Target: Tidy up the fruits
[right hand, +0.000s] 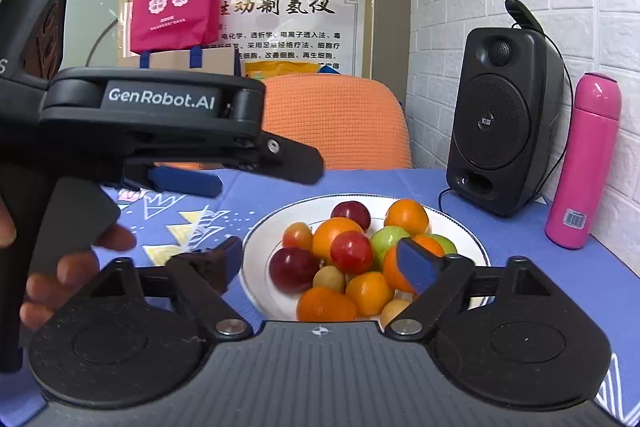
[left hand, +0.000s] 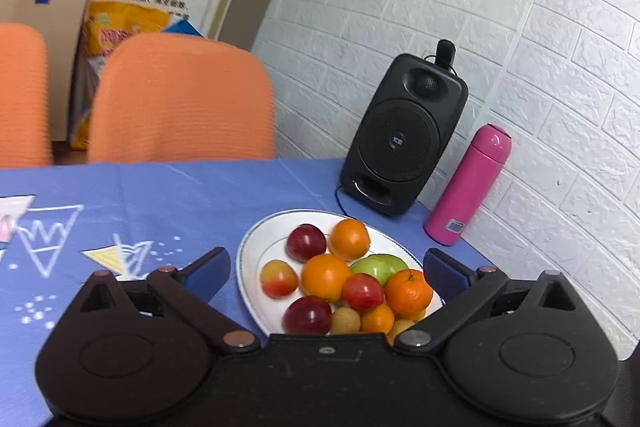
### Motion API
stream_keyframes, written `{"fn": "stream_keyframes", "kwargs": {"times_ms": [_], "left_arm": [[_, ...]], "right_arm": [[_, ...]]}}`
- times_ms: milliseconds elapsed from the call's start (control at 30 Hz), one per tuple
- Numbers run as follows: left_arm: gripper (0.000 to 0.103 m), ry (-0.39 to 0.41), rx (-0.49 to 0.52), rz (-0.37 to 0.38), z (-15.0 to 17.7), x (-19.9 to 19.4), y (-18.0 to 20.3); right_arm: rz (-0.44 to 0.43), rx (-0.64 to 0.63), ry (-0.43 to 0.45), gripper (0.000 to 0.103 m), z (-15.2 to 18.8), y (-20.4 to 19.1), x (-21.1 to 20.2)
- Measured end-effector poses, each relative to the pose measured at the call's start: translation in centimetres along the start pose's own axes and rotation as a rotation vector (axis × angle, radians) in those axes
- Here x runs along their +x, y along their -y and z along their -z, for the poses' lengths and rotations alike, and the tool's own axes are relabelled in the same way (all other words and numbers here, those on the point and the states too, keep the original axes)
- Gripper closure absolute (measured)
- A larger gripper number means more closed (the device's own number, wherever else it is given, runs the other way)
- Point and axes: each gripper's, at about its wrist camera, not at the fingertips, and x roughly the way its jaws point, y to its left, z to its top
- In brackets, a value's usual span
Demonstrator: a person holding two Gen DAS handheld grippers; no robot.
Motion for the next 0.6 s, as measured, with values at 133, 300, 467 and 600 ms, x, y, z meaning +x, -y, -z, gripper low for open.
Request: {"fn": "stream_keyframes", "kwargs": {"times_ms": [133, 300, 467, 600], "left_arm": [[0.000, 0.047, 0.025, -0.038, 0.7, -2.4, 0.6], [0.000, 0.061, 0.045, -0.099, 1.8, -5.2, 1.7], [0.000, 0.043, 0.080, -0.190, 3.4, -7.5, 3.1], [0.000, 0.016, 0.112, -0.257, 5.3, -8.1, 4.2]], "right_arm": [[-0.010, 0.050, -0.018, 0.000, 0.1, 0.2, -1.8], [0.020, 0.067, -0.037, 0.000, 0.4, 0.4, -4.0], [0.080, 0.065, -0.035, 0.000, 0.9, 0.8, -6.2], [0.118, 0.058, -0.050, 0.000, 1.8, 1.3, -7.2]]}}
